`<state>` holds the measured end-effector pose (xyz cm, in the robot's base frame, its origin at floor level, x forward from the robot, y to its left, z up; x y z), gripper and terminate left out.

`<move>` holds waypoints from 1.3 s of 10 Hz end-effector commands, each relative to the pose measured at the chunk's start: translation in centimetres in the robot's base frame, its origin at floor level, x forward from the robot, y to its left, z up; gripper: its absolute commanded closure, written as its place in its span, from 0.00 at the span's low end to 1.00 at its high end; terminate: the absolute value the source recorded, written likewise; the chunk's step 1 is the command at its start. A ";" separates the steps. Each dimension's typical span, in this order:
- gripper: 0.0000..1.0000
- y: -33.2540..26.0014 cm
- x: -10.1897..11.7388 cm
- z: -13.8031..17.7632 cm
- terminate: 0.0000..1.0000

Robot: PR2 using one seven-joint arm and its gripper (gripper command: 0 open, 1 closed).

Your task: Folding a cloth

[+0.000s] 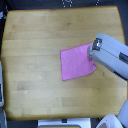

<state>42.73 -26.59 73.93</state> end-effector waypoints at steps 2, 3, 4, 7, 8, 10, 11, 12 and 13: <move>1.00 7.0 1.8 5.8 0.00; 1.00 8.8 1.6 6.3 0.00; 1.00 10.7 1.0 6.5 0.00; 1.00 16.0 -1.4 6.5 0.00; 1.00 17.7 -2.6 6.1 0.00; 1.00 20.2 -4.0 5.5 0.00; 1.00 21.4 -4.0 5.2 0.00; 1.00 22.9 -3.8 4.9 0.00; 1.00 23.1 -3.7 4.8 0.00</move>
<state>40.08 -8.82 79.94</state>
